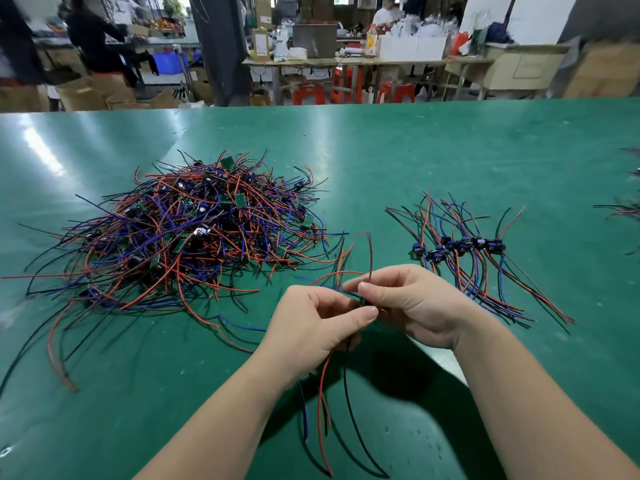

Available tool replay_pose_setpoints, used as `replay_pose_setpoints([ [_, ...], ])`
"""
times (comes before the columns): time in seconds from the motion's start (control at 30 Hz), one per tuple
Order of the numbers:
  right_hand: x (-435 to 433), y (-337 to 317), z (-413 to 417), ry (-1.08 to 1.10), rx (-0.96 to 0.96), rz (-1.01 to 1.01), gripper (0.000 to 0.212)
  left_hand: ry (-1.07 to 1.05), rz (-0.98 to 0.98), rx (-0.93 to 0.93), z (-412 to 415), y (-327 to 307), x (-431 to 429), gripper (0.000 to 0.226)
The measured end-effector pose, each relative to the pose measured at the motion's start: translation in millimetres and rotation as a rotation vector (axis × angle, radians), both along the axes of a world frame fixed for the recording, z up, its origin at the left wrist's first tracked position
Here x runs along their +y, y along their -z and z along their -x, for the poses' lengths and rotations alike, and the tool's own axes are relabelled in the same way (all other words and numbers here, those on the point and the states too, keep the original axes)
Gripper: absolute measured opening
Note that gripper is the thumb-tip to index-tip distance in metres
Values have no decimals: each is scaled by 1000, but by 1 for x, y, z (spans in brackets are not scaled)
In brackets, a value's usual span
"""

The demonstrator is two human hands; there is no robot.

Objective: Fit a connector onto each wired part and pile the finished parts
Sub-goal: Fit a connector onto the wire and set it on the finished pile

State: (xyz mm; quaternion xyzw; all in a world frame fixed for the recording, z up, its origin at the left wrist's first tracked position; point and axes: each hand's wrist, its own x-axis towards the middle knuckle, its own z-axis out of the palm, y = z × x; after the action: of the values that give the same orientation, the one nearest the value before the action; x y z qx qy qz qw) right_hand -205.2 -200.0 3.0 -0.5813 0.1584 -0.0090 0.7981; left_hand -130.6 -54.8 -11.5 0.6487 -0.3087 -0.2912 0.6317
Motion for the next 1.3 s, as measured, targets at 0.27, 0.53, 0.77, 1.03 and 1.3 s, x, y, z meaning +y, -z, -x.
replay_pose_setpoints([
  [0.27,-11,-1,7,-75,184,178,32,31,-129,-435,0,11,2,20],
  [0.53,-11,-4,7,-85,100,117,7,14,-144,-609,-1,16,2,41],
  [0.77,-7,-1,4,57,15,155,12,-50,-110,-405,-3,12,2,14],
  [1.03,-17,-4,0,363,9,97,8,3,-130,-251,-3,8,3,12],
  [1.3,-42,-15,11,678,-308,-60,16,241,-132,-127,5,0,5,11],
])
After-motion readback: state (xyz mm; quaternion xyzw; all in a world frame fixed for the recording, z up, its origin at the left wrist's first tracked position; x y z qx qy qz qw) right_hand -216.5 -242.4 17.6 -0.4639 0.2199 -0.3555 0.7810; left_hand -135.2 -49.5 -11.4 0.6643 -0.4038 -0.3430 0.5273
